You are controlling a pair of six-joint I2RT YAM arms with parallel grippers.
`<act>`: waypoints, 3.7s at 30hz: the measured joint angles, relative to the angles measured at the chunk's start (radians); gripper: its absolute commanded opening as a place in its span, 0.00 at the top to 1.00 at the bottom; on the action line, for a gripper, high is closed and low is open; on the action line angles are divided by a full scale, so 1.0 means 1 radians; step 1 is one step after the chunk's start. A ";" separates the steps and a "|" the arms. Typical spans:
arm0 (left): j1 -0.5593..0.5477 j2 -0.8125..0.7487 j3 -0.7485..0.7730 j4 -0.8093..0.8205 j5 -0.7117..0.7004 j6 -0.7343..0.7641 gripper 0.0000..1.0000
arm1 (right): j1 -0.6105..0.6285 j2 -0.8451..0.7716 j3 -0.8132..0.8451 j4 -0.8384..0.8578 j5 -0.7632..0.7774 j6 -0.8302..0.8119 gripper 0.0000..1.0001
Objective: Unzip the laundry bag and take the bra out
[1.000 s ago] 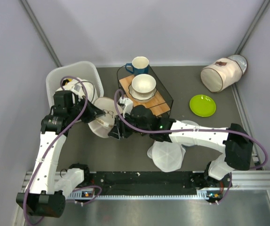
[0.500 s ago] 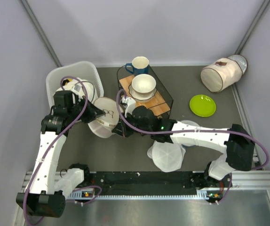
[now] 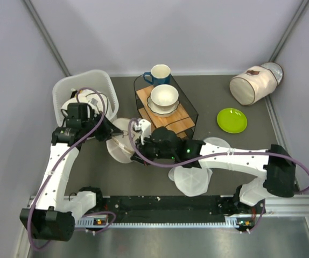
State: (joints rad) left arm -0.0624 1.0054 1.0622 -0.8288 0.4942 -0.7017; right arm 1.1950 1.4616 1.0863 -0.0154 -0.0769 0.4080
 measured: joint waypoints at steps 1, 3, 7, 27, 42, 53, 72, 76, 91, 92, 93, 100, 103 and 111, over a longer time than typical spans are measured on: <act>0.000 0.008 -0.008 0.008 0.000 0.004 0.59 | 0.010 0.014 0.028 -0.026 0.001 -0.015 1.00; 0.002 0.038 -0.024 0.027 -0.013 0.029 0.28 | 0.023 0.060 0.091 -0.071 0.000 -0.029 1.00; 0.011 0.118 -0.027 0.050 -0.036 0.066 0.02 | 0.035 0.167 0.182 -0.124 0.002 -0.039 1.00; 0.013 -0.130 -0.026 -0.226 -0.183 -0.016 0.12 | 0.024 0.249 0.197 -0.127 -0.020 0.014 1.00; 0.011 -0.111 -0.172 -0.189 -0.070 -0.117 1.00 | 0.016 0.227 0.175 -0.115 -0.054 0.003 1.00; 0.016 -0.001 -0.003 -0.228 -0.109 0.026 1.00 | -0.024 0.077 0.044 -0.167 -0.068 -0.072 1.00; 0.042 0.011 0.047 -0.143 -0.031 0.097 0.14 | -0.026 0.155 0.147 -0.201 -0.031 -0.024 1.00; 0.042 -0.129 -0.068 -0.138 0.000 0.023 0.14 | -0.026 0.156 0.147 -0.193 -0.031 -0.020 1.00; 0.042 -0.059 -0.158 -0.117 -0.006 -0.071 1.00 | -0.034 0.148 0.098 -0.166 -0.033 -0.017 1.00; 0.042 -0.043 -0.131 -0.131 -0.023 -0.054 1.00 | -0.038 0.139 0.078 -0.167 -0.031 -0.021 1.00; 0.043 -0.031 -0.107 -0.138 -0.036 -0.039 1.00 | -0.043 0.124 0.051 -0.167 -0.026 -0.023 1.00; 0.042 0.053 -0.029 -0.131 -0.046 0.035 0.97 | -0.065 0.050 -0.027 -0.166 -0.021 -0.042 1.00; 0.042 0.122 -0.027 -0.098 -0.025 0.058 0.48 | -0.062 0.050 -0.026 -0.163 -0.021 -0.041 1.00; 0.050 0.138 0.020 -0.070 -0.024 0.085 0.01 | -0.052 0.116 0.091 -0.190 -0.022 -0.005 1.00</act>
State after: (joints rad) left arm -0.0120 1.1431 1.0821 -0.8989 0.4702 -0.6170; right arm 1.1431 1.5780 1.1774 -0.2054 -0.0986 0.4030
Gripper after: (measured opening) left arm 0.979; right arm 0.021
